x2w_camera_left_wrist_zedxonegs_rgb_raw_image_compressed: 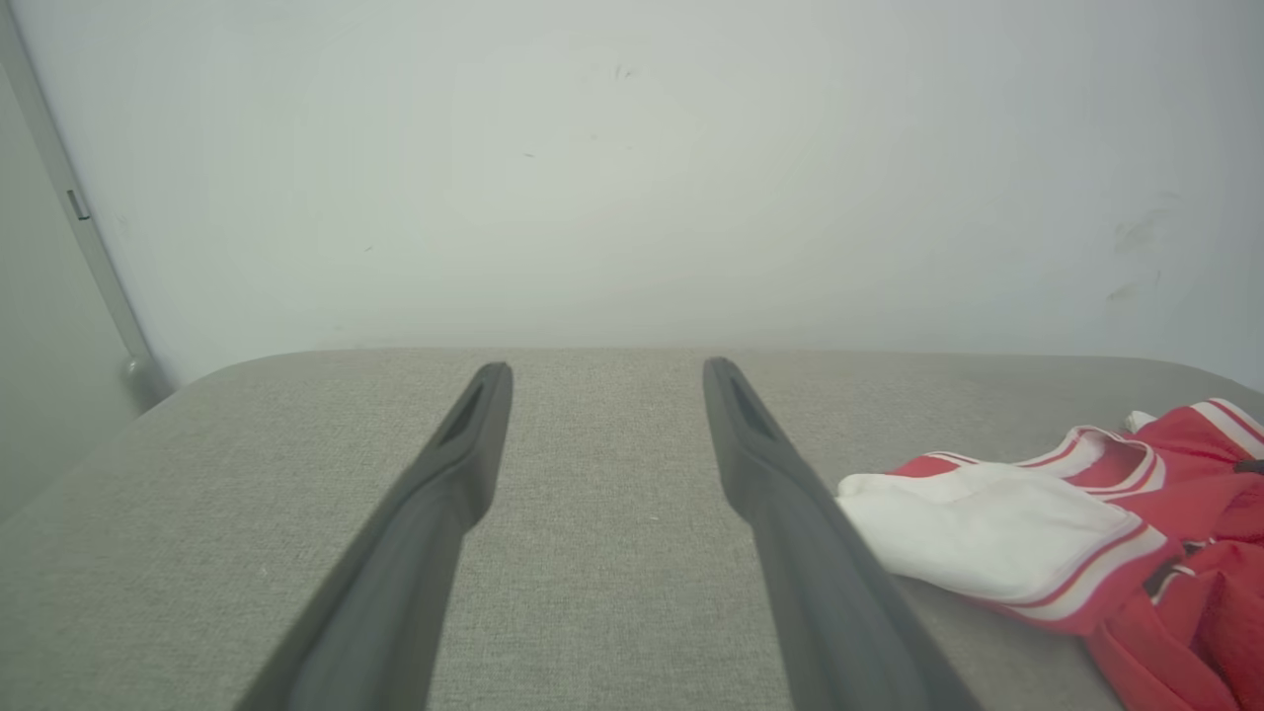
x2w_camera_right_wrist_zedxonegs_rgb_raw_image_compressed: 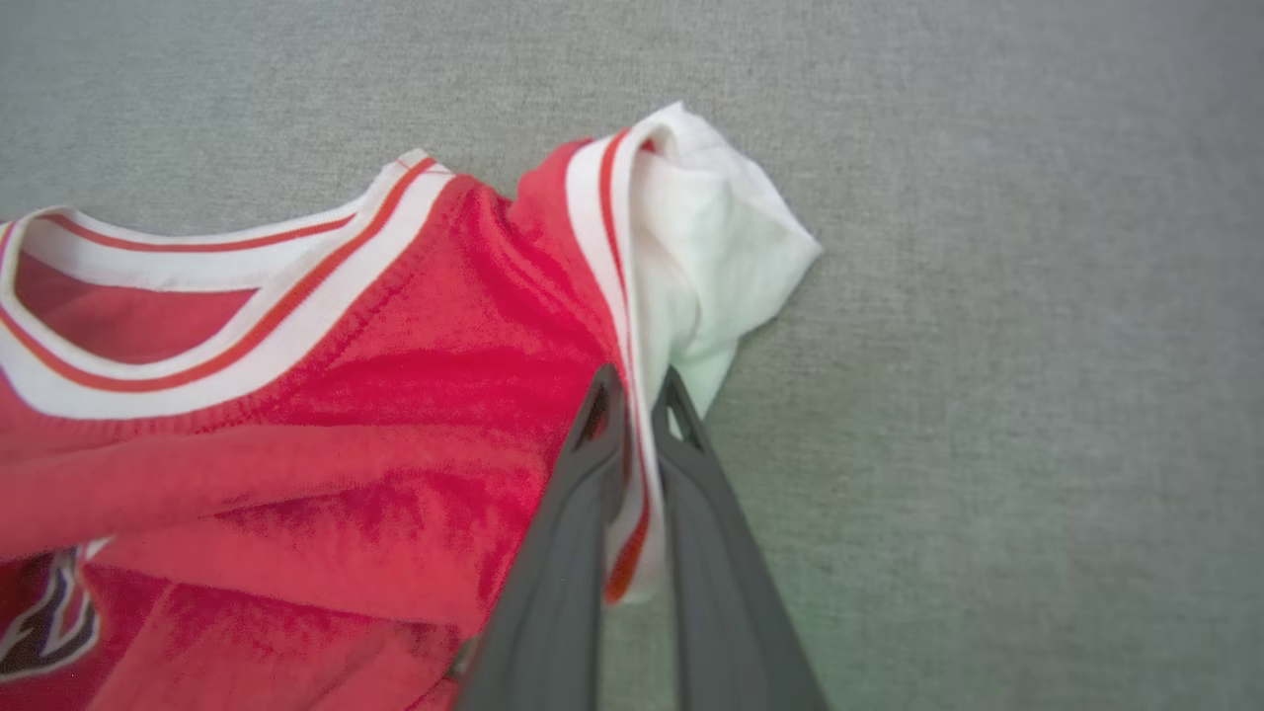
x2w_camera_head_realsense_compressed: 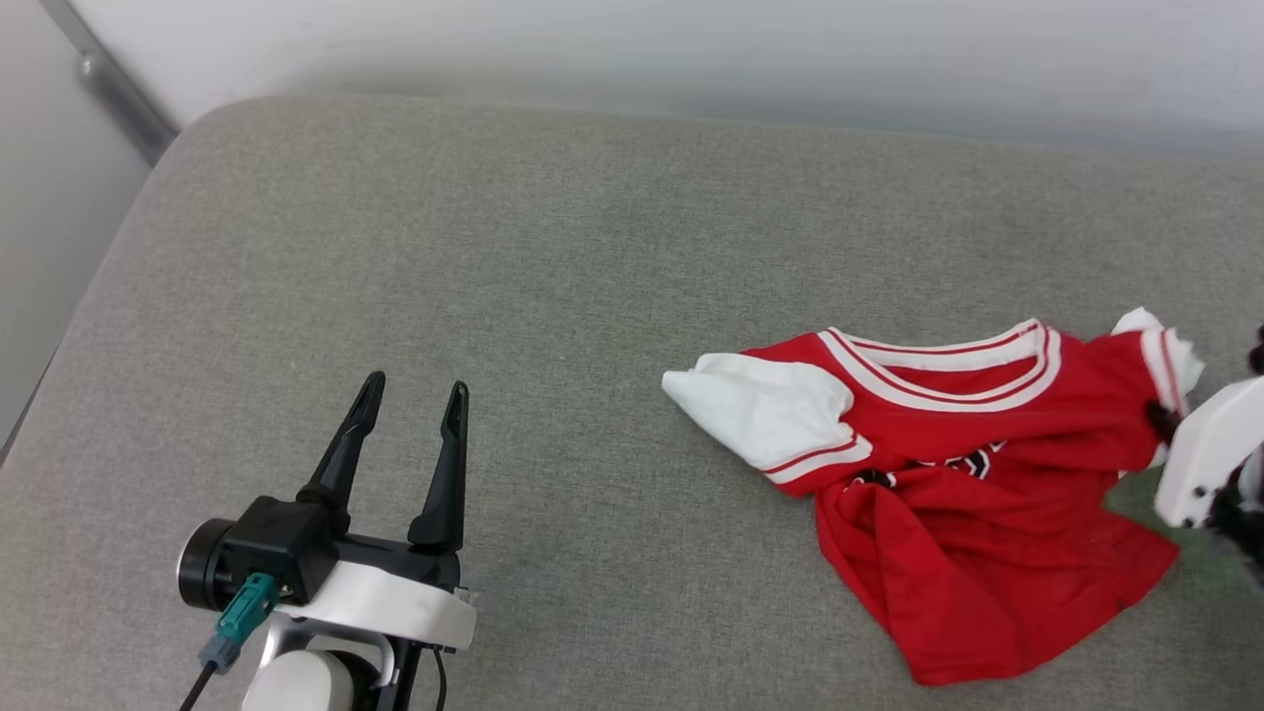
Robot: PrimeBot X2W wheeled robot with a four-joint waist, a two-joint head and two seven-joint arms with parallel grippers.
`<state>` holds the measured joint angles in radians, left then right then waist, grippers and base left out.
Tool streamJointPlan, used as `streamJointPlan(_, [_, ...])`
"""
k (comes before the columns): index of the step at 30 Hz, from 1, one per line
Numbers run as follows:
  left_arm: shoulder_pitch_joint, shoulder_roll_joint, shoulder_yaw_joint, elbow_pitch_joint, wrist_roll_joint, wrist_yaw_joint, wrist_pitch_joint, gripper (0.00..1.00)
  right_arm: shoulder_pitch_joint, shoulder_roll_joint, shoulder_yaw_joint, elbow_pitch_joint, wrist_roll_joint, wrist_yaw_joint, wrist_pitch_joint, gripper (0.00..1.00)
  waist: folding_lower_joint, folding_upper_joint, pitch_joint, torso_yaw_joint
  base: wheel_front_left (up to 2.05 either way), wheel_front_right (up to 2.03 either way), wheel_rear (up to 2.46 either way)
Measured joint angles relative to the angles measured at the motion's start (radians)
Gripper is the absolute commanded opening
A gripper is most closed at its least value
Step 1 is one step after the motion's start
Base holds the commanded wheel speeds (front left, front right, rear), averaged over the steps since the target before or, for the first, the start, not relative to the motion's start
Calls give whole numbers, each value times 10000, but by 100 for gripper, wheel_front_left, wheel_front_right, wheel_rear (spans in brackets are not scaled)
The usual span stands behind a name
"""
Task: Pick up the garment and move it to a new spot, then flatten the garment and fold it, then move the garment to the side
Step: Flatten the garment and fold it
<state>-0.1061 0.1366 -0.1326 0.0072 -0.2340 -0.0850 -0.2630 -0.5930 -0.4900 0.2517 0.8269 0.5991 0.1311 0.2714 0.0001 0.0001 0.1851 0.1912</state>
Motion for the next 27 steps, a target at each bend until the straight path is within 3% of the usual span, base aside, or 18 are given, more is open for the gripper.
streamJointPlan(1, [0,-12,29,40,13,-2,0,100,103,161,-40,38,-42,0,-25,2,0,0,-24,-34,0,0,0])
streamJointPlan(2, [0,-21,42,75,13,-4,0,100,175,297,-25,50,-92,0,-27,15,0,0,-47,-63,0,0,0])
streamJointPlan(3, [0,-27,52,125,15,-13,0,100,225,414,-2,40,-151,0,-59,38,0,-1,-71,-89,0,0,0])
streamJointPlan(4, [1,-33,65,167,21,-31,0,100,245,500,-36,52,-184,0,-104,100,0,0,-94,-114,0,0,0])
streamJointPlan(10, [85,-46,140,426,25,-33,0,100,321,890,115,-545,-244,-2,-629,100,0,0,-316,-342,0,0,0])
streamJointPlan(18, [295,-59,408,454,-171,10,0,100,1024,558,176,-3346,-169,0,-2370,100,0,0,-776,-995,0,0,0])
streamJointPlan(23, [476,-136,378,487,-384,12,88,100,2385,589,-677,-5507,-54,-2,-3358,100,-1,0,-934,-1550,0,0,0])
streamJointPlan(27, [483,-113,173,546,-558,-35,746,100,3550,984,-1620,-7068,-476,-2,-3979,100,0,0,-862,-1960,0,0,0])
